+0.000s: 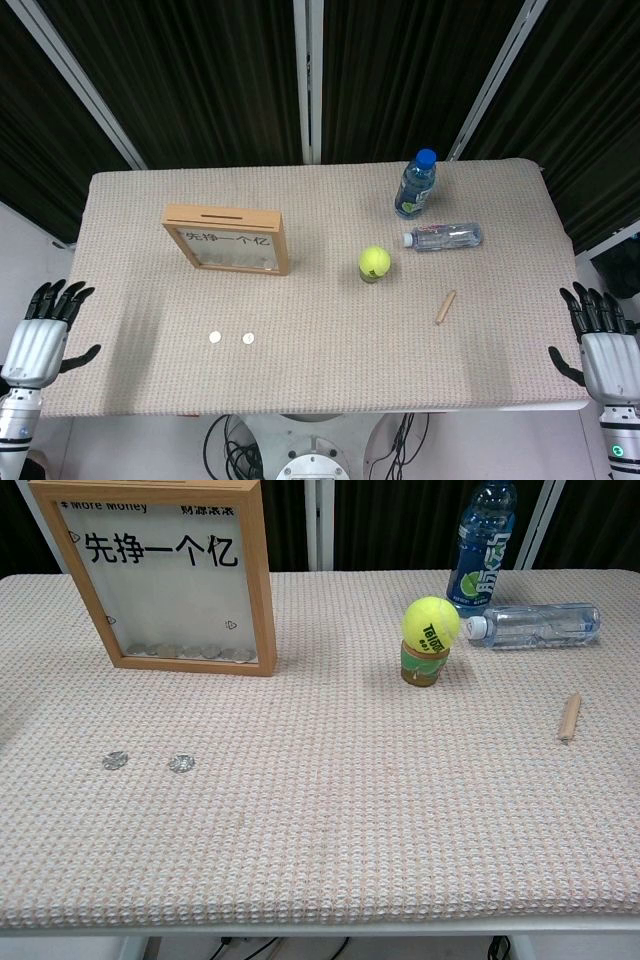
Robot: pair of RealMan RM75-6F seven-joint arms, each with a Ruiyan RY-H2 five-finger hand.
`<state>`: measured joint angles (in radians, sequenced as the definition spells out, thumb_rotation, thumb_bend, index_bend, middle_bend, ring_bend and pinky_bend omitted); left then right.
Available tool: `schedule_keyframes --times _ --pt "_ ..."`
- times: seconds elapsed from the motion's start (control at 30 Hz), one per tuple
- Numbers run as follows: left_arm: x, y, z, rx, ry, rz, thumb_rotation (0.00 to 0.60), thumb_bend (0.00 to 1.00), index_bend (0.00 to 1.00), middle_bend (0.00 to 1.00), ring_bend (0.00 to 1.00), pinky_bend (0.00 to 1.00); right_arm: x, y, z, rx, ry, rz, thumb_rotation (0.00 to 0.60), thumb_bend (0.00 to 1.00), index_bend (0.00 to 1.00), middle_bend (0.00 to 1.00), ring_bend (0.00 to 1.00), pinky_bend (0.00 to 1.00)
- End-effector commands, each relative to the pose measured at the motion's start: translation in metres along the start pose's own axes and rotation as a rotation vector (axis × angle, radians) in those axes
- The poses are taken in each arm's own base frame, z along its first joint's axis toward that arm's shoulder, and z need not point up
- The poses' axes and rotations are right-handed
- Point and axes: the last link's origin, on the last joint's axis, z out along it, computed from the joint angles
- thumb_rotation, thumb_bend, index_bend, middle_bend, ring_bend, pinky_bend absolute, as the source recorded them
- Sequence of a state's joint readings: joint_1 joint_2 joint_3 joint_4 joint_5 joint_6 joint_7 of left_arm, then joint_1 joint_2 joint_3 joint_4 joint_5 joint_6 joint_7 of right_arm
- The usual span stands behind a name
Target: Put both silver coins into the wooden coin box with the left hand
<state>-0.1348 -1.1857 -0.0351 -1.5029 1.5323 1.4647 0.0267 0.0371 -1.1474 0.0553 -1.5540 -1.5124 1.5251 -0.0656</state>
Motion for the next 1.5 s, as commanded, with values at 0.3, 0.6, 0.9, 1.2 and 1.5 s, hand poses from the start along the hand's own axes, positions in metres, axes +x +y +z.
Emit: schedule_keyframes --times 0.3,0.6,0.9,1.2,1.5 --pt "-0.005 0.006 0.004 -0.011 -0.041 0.005 0.6 0.14 0.14 0.1 0.0 0.02 -0.002 0.007 -0.002 -0.015 0.002 0.013 0.6 0.2 0.0 0.0 0.0 0.0" --pt "-0.008 0.016 0.005 -0.06 -0.038 0.006 0.6 0.14 0.14 0.1 0.0 0.03 0.0 0.011 -0.003 -0.028 0.012 0.026 0.6 0.2 0.0 0.0 0.0 0.0" --pt "-0.028 0.039 0.011 -0.172 -0.068 -0.032 0.6 0.14 0.15 0.13 0.03 0.11 0.002 0.009 -0.001 -0.019 0.009 0.029 0.6 0.2 0.0 0.0 0.0 0.0" --pt "-0.064 0.08 0.032 -0.298 -0.164 -0.029 0.6 0.14 0.17 0.14 0.04 0.12 0.002 0.009 0.002 -0.022 -0.001 0.027 0.6 0.2 0.0 0.0 0.0 0.0" --pt "-0.097 0.111 0.045 -0.335 -0.218 -0.02 0.6 0.15 0.21 0.14 0.04 0.13 0.002 0.015 0.001 -0.042 -0.002 0.035 0.6 0.2 0.0 0.0 0.0 0.0"
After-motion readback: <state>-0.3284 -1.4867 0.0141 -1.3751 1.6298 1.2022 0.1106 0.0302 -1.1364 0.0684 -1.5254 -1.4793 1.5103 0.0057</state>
